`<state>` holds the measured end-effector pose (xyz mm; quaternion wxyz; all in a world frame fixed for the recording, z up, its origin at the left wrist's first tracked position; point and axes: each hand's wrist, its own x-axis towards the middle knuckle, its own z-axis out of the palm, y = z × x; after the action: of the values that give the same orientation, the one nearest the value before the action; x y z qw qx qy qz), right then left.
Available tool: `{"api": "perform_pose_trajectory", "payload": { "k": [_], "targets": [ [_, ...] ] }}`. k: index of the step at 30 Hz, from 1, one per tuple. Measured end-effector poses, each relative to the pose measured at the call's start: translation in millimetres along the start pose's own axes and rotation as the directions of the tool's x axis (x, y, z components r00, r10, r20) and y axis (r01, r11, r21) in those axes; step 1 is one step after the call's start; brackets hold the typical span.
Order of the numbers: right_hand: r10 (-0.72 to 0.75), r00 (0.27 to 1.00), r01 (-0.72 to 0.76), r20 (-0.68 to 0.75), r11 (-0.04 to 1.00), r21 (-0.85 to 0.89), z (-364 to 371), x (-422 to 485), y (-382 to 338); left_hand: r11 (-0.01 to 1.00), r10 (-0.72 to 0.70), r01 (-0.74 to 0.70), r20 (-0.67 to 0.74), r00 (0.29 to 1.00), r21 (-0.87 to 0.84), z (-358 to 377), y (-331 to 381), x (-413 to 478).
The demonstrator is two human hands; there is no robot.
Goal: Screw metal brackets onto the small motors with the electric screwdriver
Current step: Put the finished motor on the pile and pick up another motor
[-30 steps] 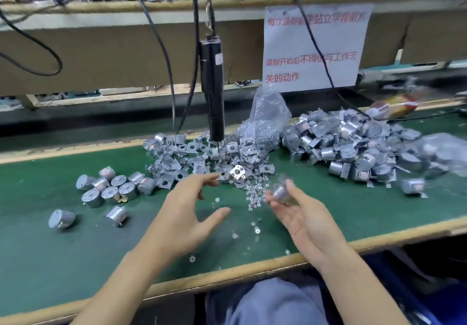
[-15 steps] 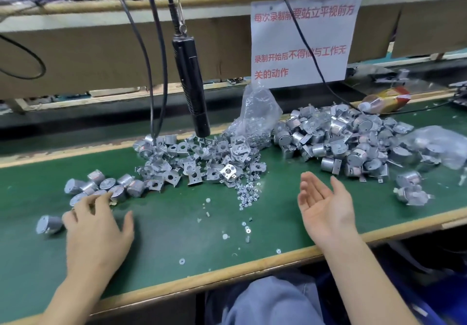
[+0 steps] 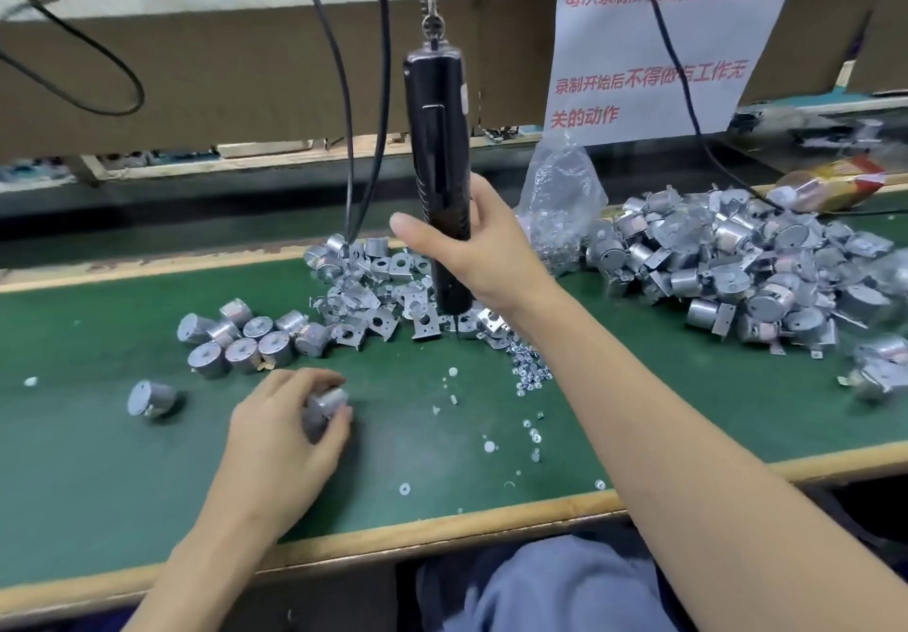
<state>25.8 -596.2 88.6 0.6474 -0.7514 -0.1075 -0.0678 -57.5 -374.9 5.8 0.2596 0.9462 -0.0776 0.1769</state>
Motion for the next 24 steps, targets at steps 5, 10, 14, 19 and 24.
{"api": "perform_pose_trajectory", "payload": {
  "k": [5, 10, 14, 19, 24],
  "targets": [
    [-0.190, 0.981, 0.192, -0.033, 0.979, 0.068, 7.0, 5.5, -1.8, 0.967, 0.045, -0.041, 0.010, 0.999, -0.250, 9.0, 30.1, -7.1],
    [-0.204, 0.972, 0.226, -0.120, 0.948, 0.222, 2.2, -19.4, 6.6, 0.938, 0.094, -0.092, -0.011, 0.995, -0.333, 28.8, 48.7, -12.0],
    [-0.155, 0.986, 0.169, -0.068, 0.917, 0.361, -10.4, -36.1, 15.5, 0.954, 0.101, -0.095, 0.005, 0.995, -0.285, 40.5, 48.7, -16.9],
    [-0.096, 0.991, 0.125, -0.096, 0.917, 0.378, -12.3, -49.1, 35.5, 0.966, 0.069, -0.068, -0.004, 0.998, -0.251, 43.0, 41.6, -20.8],
    [-0.069, 0.989, 0.116, -0.134, 0.918, 0.379, -9.0, -51.4, 41.5, 0.964, 0.037, -0.035, 0.004, 0.999, -0.264, 44.7, 39.3, -20.4]
  ]
}}
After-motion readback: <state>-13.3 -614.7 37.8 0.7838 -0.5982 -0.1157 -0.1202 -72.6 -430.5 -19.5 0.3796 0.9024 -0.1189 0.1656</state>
